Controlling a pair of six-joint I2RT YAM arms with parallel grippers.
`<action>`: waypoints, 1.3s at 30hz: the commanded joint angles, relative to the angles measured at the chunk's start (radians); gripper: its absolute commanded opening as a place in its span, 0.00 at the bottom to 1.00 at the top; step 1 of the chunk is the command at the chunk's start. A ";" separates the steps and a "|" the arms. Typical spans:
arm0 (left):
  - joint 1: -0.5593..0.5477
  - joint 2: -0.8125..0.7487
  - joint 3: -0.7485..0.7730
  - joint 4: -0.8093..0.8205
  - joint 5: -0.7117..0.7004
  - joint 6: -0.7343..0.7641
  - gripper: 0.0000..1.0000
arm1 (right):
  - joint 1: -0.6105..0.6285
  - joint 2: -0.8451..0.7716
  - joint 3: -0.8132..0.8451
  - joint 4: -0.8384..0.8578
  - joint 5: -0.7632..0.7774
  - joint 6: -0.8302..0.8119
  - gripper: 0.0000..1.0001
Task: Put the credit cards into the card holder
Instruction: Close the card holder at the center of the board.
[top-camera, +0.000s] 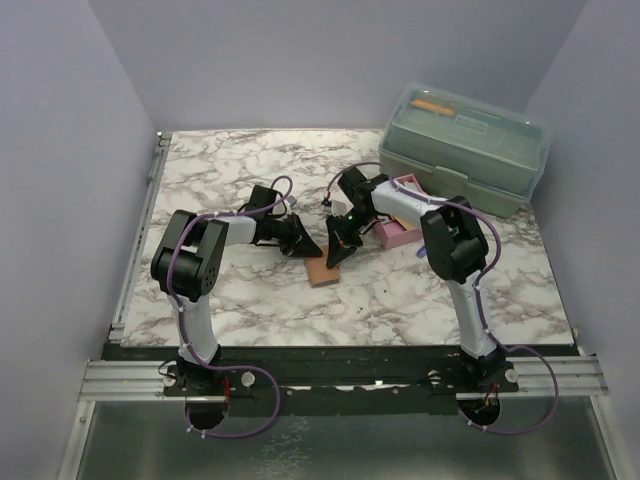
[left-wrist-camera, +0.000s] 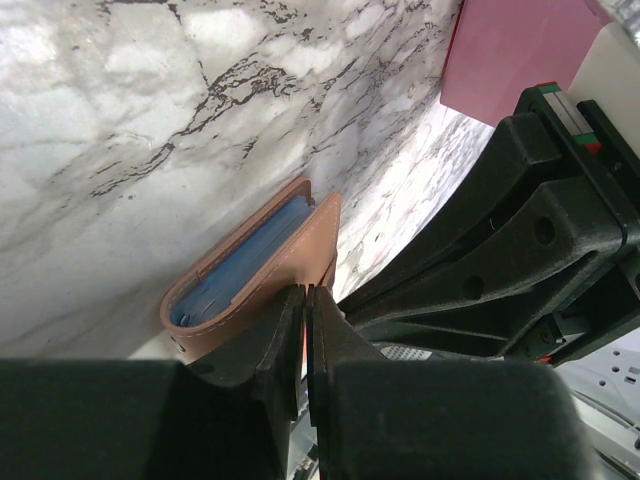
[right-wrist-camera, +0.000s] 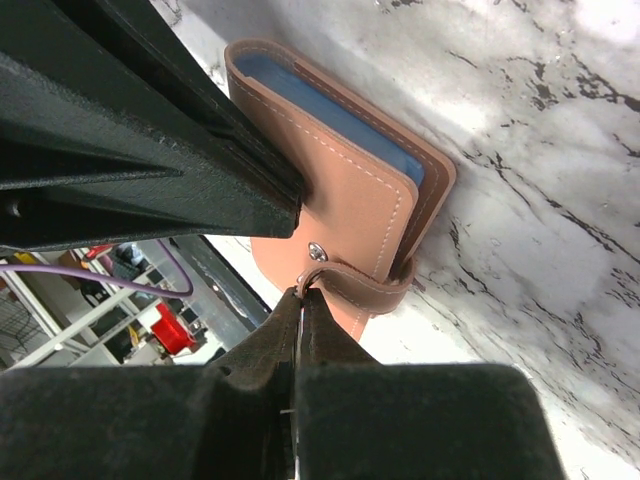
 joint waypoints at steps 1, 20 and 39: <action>-0.010 0.014 -0.029 -0.005 -0.038 0.023 0.13 | 0.007 0.030 -0.008 -0.060 0.108 0.014 0.00; -0.012 0.026 -0.034 0.023 -0.022 0.008 0.13 | 0.024 0.159 0.174 -0.167 0.134 0.061 0.00; -0.013 0.031 -0.045 0.039 -0.017 -0.004 0.12 | 0.038 0.296 0.312 -0.215 0.223 0.257 0.00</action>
